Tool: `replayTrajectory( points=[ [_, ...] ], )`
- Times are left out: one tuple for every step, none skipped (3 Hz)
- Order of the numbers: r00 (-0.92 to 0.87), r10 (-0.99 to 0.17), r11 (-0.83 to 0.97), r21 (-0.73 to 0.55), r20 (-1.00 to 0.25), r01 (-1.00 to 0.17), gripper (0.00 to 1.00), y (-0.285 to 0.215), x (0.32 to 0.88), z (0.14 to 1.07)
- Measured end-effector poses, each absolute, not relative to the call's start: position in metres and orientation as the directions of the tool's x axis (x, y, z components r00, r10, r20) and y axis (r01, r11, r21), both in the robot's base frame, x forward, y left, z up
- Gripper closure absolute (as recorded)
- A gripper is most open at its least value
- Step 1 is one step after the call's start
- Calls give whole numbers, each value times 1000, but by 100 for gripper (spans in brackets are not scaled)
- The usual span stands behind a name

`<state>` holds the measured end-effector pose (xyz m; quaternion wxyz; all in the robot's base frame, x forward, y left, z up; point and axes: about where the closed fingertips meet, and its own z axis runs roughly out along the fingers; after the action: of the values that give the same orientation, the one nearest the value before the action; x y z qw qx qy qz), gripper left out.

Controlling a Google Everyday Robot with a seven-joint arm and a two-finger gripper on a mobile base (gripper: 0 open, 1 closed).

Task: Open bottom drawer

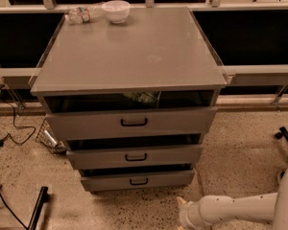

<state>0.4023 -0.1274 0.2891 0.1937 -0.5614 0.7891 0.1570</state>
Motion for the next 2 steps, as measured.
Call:
replayTrajectory(
  points=[
    [-269,-814,300,23,-514,-954,0,-124,414,275],
    [-173,-807,219,-14,-565,-976,0,-107,436,257]
  ],
)
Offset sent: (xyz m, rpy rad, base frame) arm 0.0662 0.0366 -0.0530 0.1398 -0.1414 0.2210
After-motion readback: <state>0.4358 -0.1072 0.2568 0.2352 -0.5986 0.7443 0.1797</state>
